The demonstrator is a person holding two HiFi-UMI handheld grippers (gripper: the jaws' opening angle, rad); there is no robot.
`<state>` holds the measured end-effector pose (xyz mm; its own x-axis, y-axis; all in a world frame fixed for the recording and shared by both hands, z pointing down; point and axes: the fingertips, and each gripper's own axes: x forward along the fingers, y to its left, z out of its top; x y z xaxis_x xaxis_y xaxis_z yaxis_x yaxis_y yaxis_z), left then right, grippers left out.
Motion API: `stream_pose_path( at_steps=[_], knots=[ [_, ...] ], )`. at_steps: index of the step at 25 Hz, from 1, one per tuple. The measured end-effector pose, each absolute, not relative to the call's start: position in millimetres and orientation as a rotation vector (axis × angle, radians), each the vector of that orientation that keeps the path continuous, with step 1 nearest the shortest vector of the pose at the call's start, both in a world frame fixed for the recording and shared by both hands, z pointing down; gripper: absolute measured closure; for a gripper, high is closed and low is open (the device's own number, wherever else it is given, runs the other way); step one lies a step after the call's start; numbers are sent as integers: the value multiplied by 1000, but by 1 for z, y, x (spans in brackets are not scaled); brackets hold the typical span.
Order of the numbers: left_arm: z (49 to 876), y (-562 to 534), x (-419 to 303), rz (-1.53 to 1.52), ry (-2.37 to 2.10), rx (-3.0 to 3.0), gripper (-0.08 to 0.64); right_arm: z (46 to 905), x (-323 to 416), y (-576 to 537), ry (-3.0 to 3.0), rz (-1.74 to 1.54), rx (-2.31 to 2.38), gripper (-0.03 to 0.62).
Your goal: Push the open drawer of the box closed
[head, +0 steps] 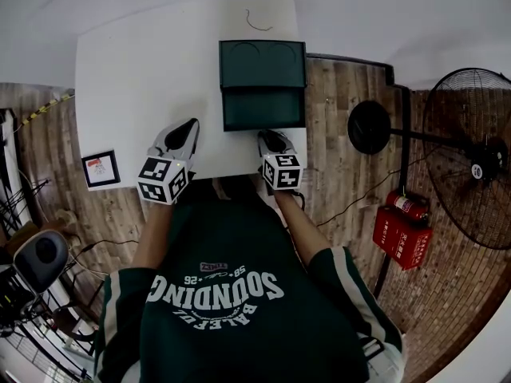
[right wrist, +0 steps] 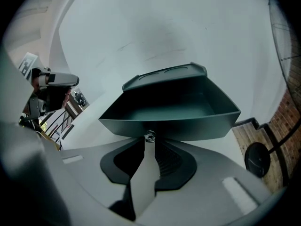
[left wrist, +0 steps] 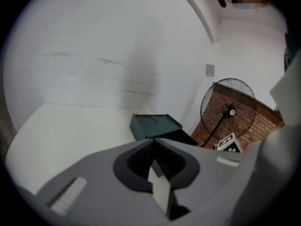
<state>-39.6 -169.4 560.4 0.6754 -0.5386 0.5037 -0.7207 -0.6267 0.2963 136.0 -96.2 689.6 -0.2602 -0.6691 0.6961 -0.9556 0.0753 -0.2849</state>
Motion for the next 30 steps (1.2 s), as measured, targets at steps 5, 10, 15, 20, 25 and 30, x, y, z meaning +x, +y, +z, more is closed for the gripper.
stream_pose_path(
  at_steps=[5,10,15,20,25,30],
  knots=[
    [562,-169,-44,507,-977,2403,508,687,134,-101,-1981,1013,1617,523],
    [563,-172,-52,499,-991,2392,508,684,138,-112,-1972,998,1647,522],
    [564,-176,-57,494,-1003,2379,508,685,143,-126,-1967,993,1657,522],
    [565,-179,-63,494,-1011,2369,508,685,145,-141,-1968,987,1652,522],
    [567,-185,-66,497,-1015,2361,508,685,147,-155,-1968,984,1653,522],
    [569,-190,-68,497,-1020,2355,508,687,149,-170,-1975,982,1644,522]
  ],
)
